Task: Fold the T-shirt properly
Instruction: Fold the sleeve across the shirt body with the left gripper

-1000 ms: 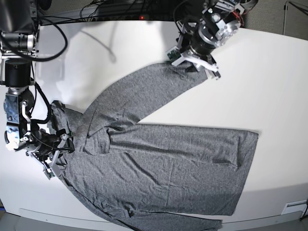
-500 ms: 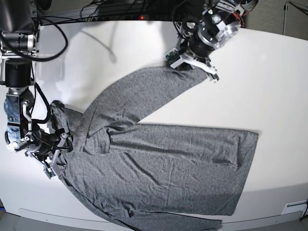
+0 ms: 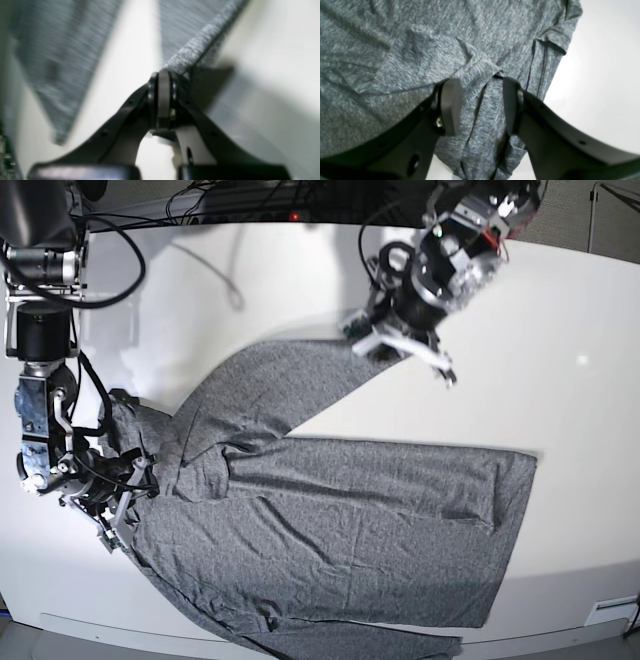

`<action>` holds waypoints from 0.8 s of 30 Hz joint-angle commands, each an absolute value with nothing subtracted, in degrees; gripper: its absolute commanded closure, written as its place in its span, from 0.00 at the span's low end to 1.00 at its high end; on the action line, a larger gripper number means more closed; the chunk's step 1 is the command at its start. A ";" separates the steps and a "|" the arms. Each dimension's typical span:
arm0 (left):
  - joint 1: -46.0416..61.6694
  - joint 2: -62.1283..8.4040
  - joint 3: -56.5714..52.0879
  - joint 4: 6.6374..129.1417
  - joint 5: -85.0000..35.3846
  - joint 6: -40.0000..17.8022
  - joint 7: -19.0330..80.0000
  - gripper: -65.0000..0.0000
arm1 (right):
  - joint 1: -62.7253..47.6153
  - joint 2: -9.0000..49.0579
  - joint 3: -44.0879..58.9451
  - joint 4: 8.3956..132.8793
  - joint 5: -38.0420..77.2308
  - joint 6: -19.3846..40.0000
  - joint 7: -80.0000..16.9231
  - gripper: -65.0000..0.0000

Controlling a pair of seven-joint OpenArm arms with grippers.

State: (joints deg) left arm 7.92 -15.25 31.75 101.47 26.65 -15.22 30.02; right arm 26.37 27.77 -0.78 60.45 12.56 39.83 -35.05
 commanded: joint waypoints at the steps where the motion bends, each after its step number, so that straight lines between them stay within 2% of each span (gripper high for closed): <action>1: 5.74 -15.27 31.55 102.54 25.98 -14.55 28.91 1.00 | 28.23 28.73 -0.40 61.39 13.30 40.00 -34.46 0.60; 10: -8.97 -15.27 31.55 100.55 21.23 -14.55 28.34 1.00 | 28.23 28.71 -0.40 61.39 13.34 40.00 -35.51 0.60; 15: -18.06 -15.03 31.55 87.24 11.97 -14.55 27.11 1.00 | 28.23 28.71 -0.40 61.39 13.98 40.00 -36.49 0.60; 19: -23.90 -14.96 31.55 76.07 10.20 -14.52 27.22 1.00 | 28.25 28.71 -0.40 61.39 13.96 40.00 -36.86 0.60; 24: -29.76 -15.64 31.55 72.97 10.17 -14.55 30.65 1.00 | 28.23 28.69 -0.40 61.39 13.98 40.00 -36.27 0.60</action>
State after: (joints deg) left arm -28.01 -15.40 31.88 72.14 10.00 -15.22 31.66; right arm 26.37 27.77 -0.75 60.45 13.58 39.88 -37.43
